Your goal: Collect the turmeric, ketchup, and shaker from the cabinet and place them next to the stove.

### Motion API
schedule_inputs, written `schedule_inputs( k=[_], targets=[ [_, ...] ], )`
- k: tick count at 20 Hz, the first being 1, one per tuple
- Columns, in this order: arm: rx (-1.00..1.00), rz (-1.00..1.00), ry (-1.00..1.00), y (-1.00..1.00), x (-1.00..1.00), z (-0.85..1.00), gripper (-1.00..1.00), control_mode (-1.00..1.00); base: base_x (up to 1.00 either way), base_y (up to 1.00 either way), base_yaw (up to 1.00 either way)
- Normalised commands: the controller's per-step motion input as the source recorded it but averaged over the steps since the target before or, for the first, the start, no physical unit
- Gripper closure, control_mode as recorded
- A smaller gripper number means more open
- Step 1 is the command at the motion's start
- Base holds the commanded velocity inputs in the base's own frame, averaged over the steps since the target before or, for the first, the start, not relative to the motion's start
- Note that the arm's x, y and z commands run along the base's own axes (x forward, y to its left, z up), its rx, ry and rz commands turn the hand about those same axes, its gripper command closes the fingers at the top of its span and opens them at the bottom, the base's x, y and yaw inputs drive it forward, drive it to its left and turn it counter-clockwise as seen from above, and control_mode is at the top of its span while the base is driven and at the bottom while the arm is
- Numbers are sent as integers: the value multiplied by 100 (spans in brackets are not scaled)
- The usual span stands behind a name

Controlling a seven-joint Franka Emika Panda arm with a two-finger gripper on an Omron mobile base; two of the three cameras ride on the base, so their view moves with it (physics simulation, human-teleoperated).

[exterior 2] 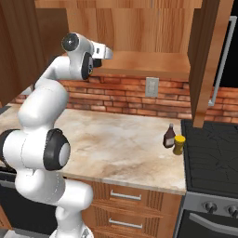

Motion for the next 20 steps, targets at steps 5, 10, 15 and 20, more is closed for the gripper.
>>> schedule_inputs(
  k=[5, 10, 15, 20],
  targets=[
    [0, 0, -5, -42, -72, -5, 100, -100, 0, 0, 0],
    [0, 0, -4, -54, -82, -4, 100, -100, 0, 0, 0],
    [1, 0, 0, -69, -90, -28, 100, -100, 0, 0, 0],
    [0, 6, 0, -96, -94, -58, 100, -100, 0, 0, 0]
  ],
)
